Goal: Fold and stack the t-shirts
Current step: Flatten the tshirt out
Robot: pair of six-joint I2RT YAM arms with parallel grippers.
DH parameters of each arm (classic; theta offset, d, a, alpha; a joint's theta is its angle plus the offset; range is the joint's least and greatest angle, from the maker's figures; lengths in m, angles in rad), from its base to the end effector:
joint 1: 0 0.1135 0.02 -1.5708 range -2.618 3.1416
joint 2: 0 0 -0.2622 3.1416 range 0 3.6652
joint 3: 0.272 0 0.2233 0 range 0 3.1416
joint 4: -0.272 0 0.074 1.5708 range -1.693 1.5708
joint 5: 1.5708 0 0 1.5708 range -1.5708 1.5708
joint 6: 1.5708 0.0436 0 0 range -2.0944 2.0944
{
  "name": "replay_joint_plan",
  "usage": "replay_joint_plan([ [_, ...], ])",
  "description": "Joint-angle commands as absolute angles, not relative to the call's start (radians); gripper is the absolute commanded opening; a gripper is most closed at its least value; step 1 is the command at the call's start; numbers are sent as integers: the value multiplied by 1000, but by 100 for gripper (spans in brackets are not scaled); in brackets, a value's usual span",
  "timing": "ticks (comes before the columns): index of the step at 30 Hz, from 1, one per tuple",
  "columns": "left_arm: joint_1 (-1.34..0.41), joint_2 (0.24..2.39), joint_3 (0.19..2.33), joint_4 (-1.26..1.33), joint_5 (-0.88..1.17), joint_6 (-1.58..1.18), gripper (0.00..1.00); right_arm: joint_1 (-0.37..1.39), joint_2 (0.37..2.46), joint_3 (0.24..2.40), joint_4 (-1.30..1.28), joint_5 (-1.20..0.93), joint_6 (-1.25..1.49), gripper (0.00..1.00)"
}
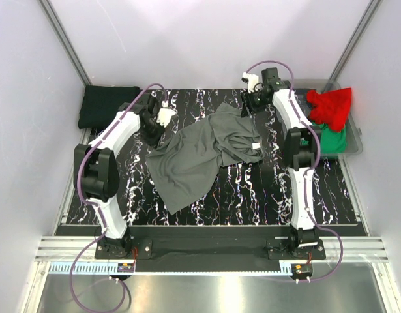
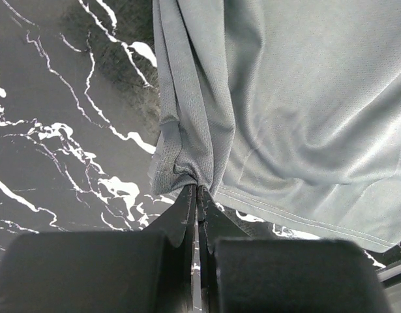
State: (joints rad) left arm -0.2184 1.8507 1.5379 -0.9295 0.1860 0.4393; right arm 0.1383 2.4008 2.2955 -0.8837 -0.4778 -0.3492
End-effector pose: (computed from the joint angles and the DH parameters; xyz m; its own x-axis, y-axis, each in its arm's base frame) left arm 0.3431 -0.0844 0.2458 -0.7210 0.5882 -0.3664 0.6384 0.7694 -0.0212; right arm 0.4881 0.0882 0.2333 -0.6500 -0.3972 -0.6478 -0.6333 0.7543 0.1730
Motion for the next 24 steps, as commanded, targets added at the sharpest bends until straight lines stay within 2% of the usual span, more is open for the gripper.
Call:
replay_joint_plan([
  [1, -221, 1842, 1540, -902, 172, 426, 0, 147, 2518, 2526, -899, -388, -318, 54],
  [5, -239, 1832, 1529, -904, 172, 425, 0, 149, 2637, 2638, -879, -348, -292, 57],
  [14, -290, 1859, 1545, -904, 164, 419, 0, 163, 2694, 2628, -838, -285, -294, 63],
  [16, -296, 1870, 1552, -905, 161, 419, 0, 166, 2713, 2628, -838, -278, -316, 61],
  [20, -298, 1887, 1584, -907, 141, 423, 0, 173, 2692, 2599, -871, -307, -339, 37],
  [21, -296, 1888, 1589, -905, 132, 428, 0, 173, 2688, 2580, -883, -319, -342, 26],
  [23, -292, 1887, 1601, -907, 110, 436, 0, 173, 2655, 2545, -913, -337, -363, 16],
  [24, -290, 1885, 1605, -905, 106, 440, 0, 175, 2640, 2507, -919, -341, -373, 5],
])
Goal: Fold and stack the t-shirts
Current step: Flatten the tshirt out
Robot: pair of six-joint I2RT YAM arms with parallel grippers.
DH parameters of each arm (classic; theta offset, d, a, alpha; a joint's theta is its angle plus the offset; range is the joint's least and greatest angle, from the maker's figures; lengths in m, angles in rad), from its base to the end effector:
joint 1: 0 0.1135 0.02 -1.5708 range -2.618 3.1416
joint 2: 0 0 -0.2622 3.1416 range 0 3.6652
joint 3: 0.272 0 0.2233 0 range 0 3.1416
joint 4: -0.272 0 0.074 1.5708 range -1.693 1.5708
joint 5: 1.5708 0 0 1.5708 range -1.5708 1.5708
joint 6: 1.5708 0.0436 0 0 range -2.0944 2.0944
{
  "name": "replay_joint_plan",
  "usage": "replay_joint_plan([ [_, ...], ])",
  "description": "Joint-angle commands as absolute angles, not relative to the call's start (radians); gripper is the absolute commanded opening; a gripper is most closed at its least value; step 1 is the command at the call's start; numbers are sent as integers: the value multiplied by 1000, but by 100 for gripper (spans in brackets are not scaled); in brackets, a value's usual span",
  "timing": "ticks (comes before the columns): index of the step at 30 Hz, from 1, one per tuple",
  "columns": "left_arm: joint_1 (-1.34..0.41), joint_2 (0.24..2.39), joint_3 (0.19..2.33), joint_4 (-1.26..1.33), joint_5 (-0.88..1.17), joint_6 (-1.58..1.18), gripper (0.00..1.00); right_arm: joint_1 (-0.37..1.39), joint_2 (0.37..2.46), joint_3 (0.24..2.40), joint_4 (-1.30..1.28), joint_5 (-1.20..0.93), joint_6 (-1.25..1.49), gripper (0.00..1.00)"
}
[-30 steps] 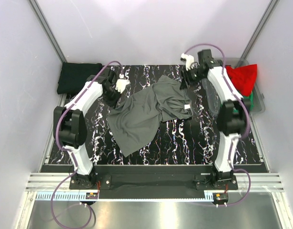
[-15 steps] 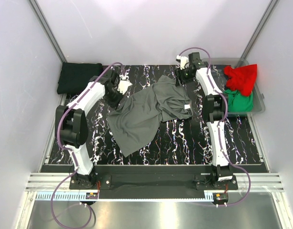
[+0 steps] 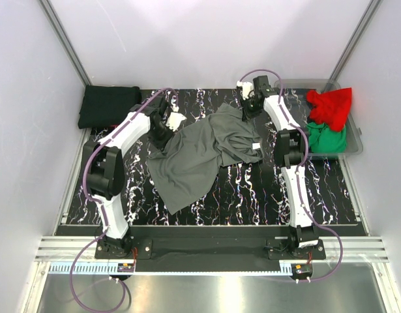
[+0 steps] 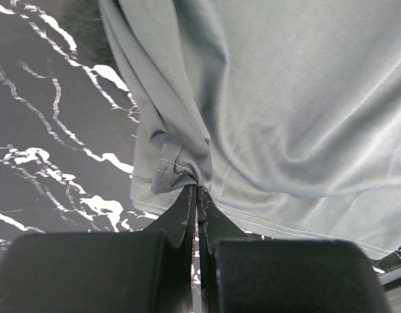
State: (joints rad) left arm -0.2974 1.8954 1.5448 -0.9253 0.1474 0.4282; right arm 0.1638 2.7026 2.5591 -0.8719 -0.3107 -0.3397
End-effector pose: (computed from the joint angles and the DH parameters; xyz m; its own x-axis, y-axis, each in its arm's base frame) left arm 0.3426 -0.1117 0.2324 -0.6949 0.6426 -0.3228 0.6807 0.7325 -0.0072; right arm 0.5303 0.1012 0.1554 -0.6857 -0.4349 -0.5837 -0.5757 0.8147 0.0692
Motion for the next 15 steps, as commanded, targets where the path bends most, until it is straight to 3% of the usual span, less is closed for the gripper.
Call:
replay_joint_plan([
  [1, -287, 1884, 1608, -907, 101, 442, 0, 173, 2607, 2487, -926, -344, -394, 2],
  [8, -279, 1754, 1551, -936, 94, 471, 0, 166, 2337, 2278, -1067, -425, -411, 0],
  [12, -279, 1671, 1482, -1011, 129, 515, 0, 166, 2146, 2011, -1140, -482, -407, 1],
  [13, -279, 1655, 1454, -1026, 136, 518, 0, 167, 2091, 1972, -1172, -504, -405, 5],
  [15, -284, 1620, 1433, -1071, 167, 529, 0, 167, 2057, 1886, -1206, -512, -402, 24],
])
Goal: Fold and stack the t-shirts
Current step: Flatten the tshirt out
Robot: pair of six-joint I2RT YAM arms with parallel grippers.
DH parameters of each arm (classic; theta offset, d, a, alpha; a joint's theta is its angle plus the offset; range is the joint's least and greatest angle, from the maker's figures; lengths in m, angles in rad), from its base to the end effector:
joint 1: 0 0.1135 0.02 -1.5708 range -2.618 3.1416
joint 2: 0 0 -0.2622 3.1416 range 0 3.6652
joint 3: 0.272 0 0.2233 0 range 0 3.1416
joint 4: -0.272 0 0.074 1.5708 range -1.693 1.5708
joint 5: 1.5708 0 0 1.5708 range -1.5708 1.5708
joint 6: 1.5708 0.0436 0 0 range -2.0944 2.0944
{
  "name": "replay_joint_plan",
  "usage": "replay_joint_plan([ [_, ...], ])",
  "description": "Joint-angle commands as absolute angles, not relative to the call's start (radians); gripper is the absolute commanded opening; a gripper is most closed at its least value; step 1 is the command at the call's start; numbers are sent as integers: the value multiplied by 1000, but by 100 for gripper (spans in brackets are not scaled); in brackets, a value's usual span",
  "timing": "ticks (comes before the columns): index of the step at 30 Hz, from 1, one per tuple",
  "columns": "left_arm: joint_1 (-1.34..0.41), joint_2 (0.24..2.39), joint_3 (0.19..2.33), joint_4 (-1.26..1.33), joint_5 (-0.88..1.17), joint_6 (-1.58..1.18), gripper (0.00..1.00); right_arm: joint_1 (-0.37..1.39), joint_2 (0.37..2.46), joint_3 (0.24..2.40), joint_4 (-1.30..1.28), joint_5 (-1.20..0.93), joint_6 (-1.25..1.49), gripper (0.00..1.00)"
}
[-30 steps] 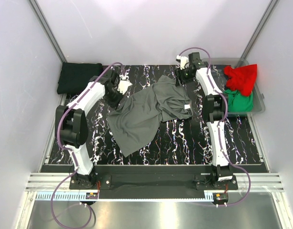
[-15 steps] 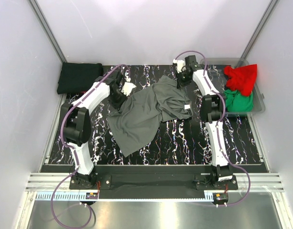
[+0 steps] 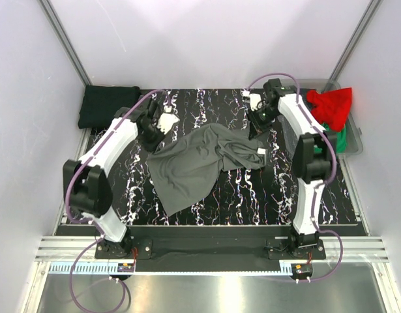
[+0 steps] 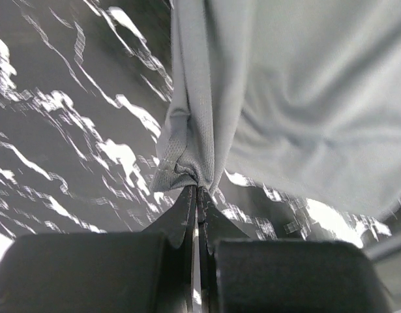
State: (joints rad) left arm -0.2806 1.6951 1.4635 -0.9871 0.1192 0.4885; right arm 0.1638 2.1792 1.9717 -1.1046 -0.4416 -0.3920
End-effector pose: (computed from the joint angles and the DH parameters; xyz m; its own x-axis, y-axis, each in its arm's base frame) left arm 0.3023 -0.0925 0.2726 -0.6489 0.6720 -0.3569 0.7009 0.7105 0.0633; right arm 0.4130 0.0872 0.2334 -0.7839 -0.4796 -0.3943 -0.6003 0.7476 0.2841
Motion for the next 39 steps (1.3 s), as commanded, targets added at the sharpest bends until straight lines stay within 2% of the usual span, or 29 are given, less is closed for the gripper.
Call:
replay_joint_plan([
  [1, -284, 1611, 1425, -1081, 173, 534, 0, 167, 2042, 1870, -1225, -511, -396, 33],
  [3, -288, 1614, 1423, -1083, 182, 535, 0, 164, 2043, 1862, -1218, -493, -399, 43],
  [6, -288, 1653, 1457, -1083, 184, 528, 0, 155, 2077, 1968, -1190, -480, -380, 43],
  [11, -288, 1721, 1528, -1081, 193, 520, 0, 144, 2302, 2295, -1193, -414, -370, 44],
  [17, -288, 1743, 1543, -1068, 206, 492, 0, 146, 2560, 2570, -1198, -388, -360, 43],
  [39, -291, 1802, 1588, -1058, 186, 483, 0, 163, 2712, 2595, -1170, -383, -368, 41],
])
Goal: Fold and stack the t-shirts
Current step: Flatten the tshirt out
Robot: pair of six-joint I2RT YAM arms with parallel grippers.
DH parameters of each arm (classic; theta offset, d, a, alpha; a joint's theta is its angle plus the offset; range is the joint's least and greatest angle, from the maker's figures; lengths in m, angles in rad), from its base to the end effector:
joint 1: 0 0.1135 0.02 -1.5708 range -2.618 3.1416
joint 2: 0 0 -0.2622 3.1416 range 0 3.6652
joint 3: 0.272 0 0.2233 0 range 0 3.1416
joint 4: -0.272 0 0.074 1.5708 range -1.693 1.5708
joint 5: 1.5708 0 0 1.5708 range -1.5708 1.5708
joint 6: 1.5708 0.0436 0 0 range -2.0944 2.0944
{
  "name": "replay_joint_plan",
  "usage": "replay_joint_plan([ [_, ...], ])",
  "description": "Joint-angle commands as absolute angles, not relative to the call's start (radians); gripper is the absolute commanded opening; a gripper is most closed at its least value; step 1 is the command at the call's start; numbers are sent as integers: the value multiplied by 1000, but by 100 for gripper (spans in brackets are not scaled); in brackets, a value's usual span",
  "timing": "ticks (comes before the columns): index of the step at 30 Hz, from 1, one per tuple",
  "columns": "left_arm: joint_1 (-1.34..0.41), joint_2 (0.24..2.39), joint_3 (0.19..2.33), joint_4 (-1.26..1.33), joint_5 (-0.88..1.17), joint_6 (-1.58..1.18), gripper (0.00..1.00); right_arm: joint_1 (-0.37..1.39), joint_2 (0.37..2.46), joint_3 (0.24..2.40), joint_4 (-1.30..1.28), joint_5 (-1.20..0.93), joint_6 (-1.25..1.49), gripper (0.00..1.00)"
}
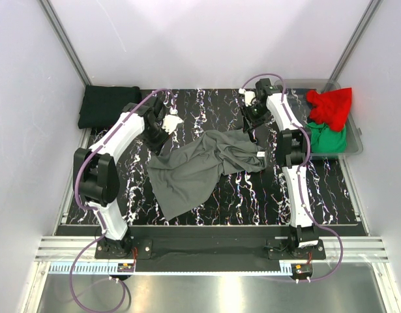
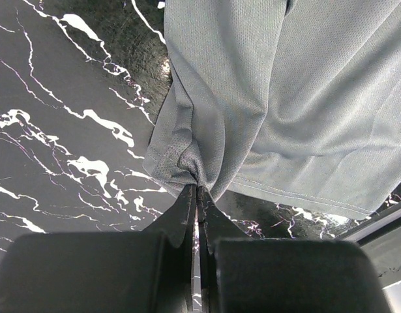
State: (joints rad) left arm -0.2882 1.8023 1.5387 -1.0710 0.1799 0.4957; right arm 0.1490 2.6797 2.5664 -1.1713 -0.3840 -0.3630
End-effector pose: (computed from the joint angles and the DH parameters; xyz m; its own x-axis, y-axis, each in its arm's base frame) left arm 0.3149 -0.1015 0.2569 -0.6678 0.6861 -0.2886 0.7247 0.6878 -0.0417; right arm 0.4995 0.0915 0.1559 -0.8009 -0.4531 -0.3915 -0.5633 0.7919 0.2357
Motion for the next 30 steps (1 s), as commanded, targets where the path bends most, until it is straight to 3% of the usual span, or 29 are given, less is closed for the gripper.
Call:
replay_joint_plan([
  [1, -293, 1805, 1588, -1058, 187, 482, 0, 166, 2717, 2597, -1170, -388, -373, 39],
  [3, -291, 1805, 1588, -1058, 186, 482, 0, 172, 2729, 2599, -1169, -408, -383, 33],
  [4, -291, 1805, 1589, -1058, 183, 482, 0, 176, 2732, 2612, -1169, -411, -382, 19],
  [5, -291, 1805, 1589, -1058, 173, 483, 0, 178, 2737, 2620, -1166, -414, -387, 13],
  [8, -291, 1805, 1603, -1055, 155, 486, 0, 186, 2723, 2657, -1155, -423, -402, 1],
  [14, -291, 1799, 1705, -1034, 57, 486, 0, 161, 2572, 2734, -1091, -405, -429, 0],
  [30, -313, 1686, 2034, -936, -143, 476, 0, 114, 2100, 2691, -911, -255, -433, 0],
])
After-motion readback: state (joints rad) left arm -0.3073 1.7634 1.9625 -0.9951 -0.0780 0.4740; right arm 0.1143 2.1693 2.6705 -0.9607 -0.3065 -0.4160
